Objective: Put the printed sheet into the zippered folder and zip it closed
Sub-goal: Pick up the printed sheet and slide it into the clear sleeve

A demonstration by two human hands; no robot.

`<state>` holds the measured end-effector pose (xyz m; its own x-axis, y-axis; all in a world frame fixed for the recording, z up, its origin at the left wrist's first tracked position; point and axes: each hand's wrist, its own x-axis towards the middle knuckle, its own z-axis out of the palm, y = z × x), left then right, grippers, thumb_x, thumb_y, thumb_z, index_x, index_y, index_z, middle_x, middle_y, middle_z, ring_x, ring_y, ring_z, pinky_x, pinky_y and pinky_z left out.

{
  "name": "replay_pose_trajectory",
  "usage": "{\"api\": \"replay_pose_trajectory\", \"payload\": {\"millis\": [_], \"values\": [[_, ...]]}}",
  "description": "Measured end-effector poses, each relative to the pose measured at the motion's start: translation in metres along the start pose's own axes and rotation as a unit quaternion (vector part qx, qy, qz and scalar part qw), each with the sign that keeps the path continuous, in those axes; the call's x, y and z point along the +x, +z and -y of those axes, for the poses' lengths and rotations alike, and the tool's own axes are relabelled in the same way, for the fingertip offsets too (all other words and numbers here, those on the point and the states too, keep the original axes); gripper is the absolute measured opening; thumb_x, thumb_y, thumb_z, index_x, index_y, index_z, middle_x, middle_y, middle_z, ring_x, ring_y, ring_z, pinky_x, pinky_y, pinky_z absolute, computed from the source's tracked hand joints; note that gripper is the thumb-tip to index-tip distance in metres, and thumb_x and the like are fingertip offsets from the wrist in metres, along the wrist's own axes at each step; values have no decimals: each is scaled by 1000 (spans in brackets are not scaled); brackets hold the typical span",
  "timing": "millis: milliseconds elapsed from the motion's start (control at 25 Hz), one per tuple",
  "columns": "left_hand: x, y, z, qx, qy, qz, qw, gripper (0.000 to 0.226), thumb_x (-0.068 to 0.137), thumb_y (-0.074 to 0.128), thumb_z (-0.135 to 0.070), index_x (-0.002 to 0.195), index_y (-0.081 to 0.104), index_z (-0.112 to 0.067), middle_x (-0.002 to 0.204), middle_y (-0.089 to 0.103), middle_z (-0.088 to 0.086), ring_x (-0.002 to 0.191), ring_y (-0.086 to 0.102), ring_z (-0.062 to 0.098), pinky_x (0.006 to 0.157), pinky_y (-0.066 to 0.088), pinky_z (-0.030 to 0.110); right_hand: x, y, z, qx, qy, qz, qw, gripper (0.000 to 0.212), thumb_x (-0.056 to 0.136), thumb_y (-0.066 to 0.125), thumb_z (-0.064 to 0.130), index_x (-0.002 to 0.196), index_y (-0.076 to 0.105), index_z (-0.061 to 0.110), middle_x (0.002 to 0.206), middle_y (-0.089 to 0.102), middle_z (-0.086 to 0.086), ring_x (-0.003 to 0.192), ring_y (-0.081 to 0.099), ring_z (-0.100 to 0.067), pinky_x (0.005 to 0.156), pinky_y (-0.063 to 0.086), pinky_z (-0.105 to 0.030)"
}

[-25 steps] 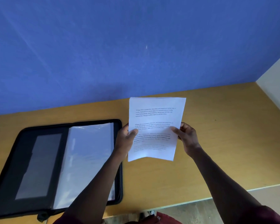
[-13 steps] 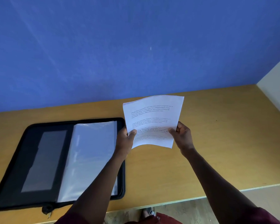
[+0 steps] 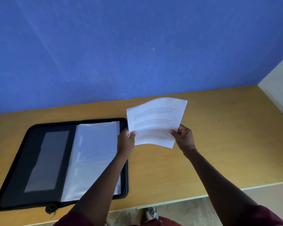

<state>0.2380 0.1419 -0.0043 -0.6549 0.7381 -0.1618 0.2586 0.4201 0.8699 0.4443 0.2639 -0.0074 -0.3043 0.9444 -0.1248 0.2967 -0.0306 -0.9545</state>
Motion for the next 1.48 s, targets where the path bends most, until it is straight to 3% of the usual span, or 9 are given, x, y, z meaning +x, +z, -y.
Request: {"api": "replay_pose_trajectory", "payload": {"millis": [120,280,440,600,760,920,1120,1280,1480], "values": [[1,-2,-3,4,9,-10,1000,24,100,53,-21,121,63,-12,108,63,-6,92,58,13,60,43,16,1,0,4,-2,-10,-1,1000,27,88,62,4,86,70,30,80,74,17,70,62,4,61,49,-14],[1,-1,-1,25,-5,9,1000,24,100,53,-21,120,63,-11,107,65,-2,93,59,15,64,44,23,0,1,-1,-2,10,7,1000,18,89,64,6,94,72,21,90,76,4,81,66,-12,70,52,-30],[3,-4,-1,47,-7,7,999,24,101,53,-22,118,64,-10,111,67,2,89,57,15,61,44,22,1,1,-1,-4,18,6,1000,14,88,64,8,92,72,20,89,75,0,79,64,-15,69,51,-33],[3,-8,-2,80,-4,9,997,21,101,52,-23,110,63,-7,105,66,3,82,58,14,56,43,21,1,3,-1,-8,21,10,1000,14,88,64,7,97,73,14,90,76,0,79,64,-14,69,51,-31],[0,-7,1,112,-6,17,994,16,101,52,-22,102,60,-8,90,59,-2,68,51,1,46,32,13,-2,6,-1,-5,31,19,999,14,89,64,7,98,73,13,89,76,3,78,64,-11,67,50,-26],[1,-7,3,109,-15,18,994,17,101,53,-25,100,60,-9,90,58,-5,68,52,2,48,35,16,-3,6,-1,-10,31,15,999,10,89,65,9,95,73,12,89,75,-1,76,62,-12,66,49,-29],[3,-12,-1,107,-6,5,994,19,99,56,-25,82,53,-18,80,57,-6,66,54,5,46,32,14,2,5,2,-14,22,10,1000,3,87,71,13,84,70,15,79,72,3,70,61,-12,60,47,-26],[8,-26,5,89,1,62,994,21,99,57,-26,106,66,-9,99,69,0,87,64,21,66,52,33,9,3,11,-41,15,45,998,6,86,73,13,91,71,13,87,76,-1,75,67,-17,64,52,-33],[19,-58,15,55,-4,100,994,24,98,56,-21,115,68,-9,114,71,3,101,65,23,90,55,44,20,17,31,-83,-9,121,989,16,84,75,13,95,70,24,90,74,13,74,71,-2,62,55,-18]]}}
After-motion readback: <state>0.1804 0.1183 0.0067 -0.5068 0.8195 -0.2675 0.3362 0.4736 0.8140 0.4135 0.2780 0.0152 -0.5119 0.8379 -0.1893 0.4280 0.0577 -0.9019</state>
